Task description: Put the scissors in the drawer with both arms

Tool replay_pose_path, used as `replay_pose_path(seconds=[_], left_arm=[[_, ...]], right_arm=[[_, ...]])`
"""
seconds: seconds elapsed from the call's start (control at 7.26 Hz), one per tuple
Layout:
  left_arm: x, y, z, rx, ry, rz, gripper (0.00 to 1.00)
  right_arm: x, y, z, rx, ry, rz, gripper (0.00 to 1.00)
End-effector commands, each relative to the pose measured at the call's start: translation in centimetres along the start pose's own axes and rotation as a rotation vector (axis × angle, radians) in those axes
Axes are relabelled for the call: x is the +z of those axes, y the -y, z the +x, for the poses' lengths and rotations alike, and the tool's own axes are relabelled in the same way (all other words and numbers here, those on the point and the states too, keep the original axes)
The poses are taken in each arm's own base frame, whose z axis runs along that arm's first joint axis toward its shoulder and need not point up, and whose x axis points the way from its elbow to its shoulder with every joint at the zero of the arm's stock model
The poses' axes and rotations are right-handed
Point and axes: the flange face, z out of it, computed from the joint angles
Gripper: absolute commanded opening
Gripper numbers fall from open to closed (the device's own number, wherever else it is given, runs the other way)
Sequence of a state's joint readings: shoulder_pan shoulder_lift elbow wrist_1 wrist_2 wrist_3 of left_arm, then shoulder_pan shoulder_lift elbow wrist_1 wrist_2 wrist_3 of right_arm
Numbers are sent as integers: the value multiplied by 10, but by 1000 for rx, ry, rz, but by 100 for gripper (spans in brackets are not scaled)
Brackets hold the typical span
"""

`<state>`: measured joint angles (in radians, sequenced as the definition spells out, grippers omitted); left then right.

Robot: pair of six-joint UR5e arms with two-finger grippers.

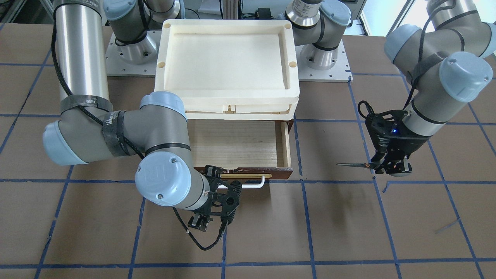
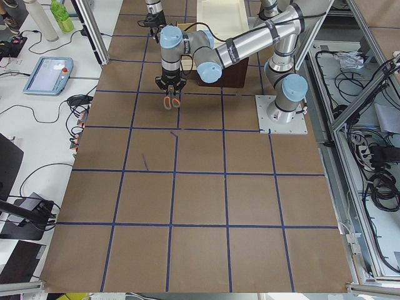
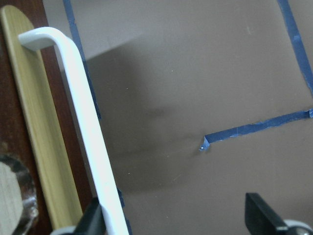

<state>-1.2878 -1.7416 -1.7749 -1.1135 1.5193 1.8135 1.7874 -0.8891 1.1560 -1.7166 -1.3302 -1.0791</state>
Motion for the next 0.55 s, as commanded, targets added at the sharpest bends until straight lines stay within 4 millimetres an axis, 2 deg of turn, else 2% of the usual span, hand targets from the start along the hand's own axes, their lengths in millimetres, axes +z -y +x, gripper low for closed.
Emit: replay_pose_path(seconds=[0.0,0.14,0.41], left_arm=[[-8,5,2,7,8,-1,13],[-8,6,2,8,9,-1,13],[-23,11,2,-4,10,21,13]], right_arm=[[-1,2,3,0,-4,2,100],[0,2,3,2,-2,3,100],[-4,7,11,0,-17,13,100]])
